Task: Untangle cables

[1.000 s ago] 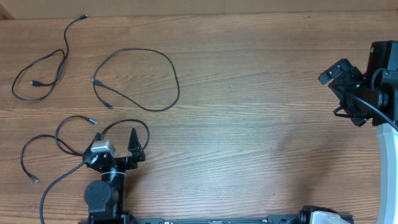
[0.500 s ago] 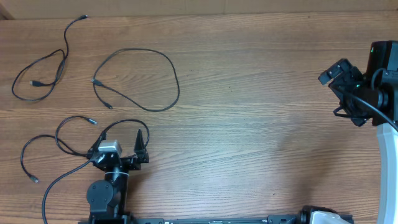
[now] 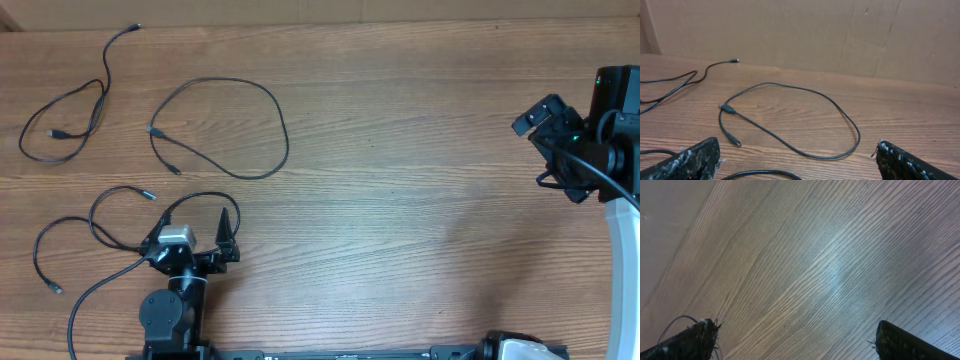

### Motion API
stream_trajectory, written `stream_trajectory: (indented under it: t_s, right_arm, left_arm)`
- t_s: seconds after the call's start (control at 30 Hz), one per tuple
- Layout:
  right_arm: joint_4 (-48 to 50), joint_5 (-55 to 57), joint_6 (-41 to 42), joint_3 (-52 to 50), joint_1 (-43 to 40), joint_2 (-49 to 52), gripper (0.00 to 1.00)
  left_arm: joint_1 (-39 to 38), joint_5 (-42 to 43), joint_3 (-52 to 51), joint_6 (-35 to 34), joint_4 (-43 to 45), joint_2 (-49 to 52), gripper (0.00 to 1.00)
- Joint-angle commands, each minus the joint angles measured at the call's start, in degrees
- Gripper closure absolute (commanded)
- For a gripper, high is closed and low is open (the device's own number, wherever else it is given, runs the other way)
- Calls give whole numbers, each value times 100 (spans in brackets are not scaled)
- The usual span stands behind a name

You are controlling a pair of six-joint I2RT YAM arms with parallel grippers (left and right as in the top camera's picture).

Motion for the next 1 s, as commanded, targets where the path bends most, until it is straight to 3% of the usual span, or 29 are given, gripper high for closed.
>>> stream_trajectory:
  t_s: [0.0, 0.23, 0.57, 0.73, 0.97]
  right_arm:
    - [37, 4, -26, 129, -15, -9, 0]
    - [-146, 247, -184, 129, -15, -9, 0]
    - [35, -619, -2177, -374, -4, -437, 0]
    - [439, -664, -2649, -1375, -4, -1034, 0]
    - [2437, -1602, -2796, -3816, -4, -3040, 0]
  left_arm:
    - [17, -55, -39, 129, 17, -28, 1]
    - [17, -57, -39, 129, 17, -28, 0]
    - [17, -55, -39, 127, 17, -28, 1]
    - [17, -55, -39, 127, 17, -28, 0]
    - [17, -55, -39, 129, 17, -28, 1]
